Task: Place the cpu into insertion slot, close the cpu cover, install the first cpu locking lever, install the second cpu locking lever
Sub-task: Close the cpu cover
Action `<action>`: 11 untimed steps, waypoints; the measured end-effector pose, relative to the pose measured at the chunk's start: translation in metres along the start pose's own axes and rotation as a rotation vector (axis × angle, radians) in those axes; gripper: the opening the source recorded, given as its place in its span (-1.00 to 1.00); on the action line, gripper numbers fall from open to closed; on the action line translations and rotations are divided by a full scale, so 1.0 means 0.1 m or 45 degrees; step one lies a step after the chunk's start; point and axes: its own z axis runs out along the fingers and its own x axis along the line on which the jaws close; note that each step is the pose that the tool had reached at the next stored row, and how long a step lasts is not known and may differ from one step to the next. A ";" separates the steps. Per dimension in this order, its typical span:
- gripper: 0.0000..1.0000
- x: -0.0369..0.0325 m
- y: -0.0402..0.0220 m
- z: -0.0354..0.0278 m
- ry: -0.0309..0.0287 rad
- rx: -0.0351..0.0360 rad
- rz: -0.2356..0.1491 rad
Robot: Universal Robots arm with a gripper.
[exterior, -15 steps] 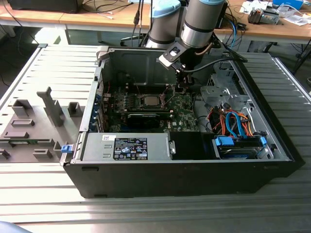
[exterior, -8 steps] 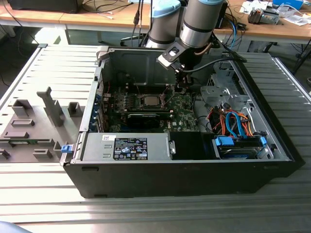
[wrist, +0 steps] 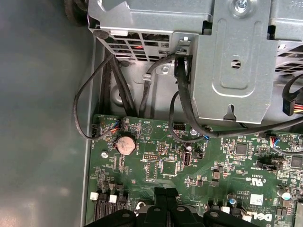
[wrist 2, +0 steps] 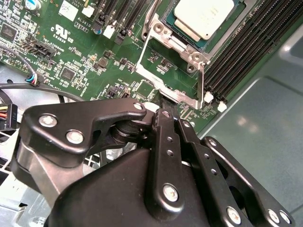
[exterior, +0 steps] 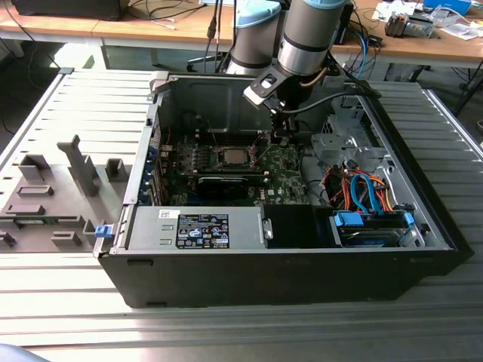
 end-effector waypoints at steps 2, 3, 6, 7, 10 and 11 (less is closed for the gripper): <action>-0.79 0.001 -0.009 0.001 0.0001 -0.0001 0.000; -0.79 0.001 -0.011 0.001 0.0000 0.0000 0.000; -0.79 0.001 -0.016 0.002 0.0000 0.0000 0.000; -0.79 0.002 -0.018 0.002 0.0000 0.0000 0.000; -0.79 0.002 -0.026 0.002 0.0000 -0.0001 0.000; -0.79 0.003 -0.030 0.003 0.0001 0.0000 0.000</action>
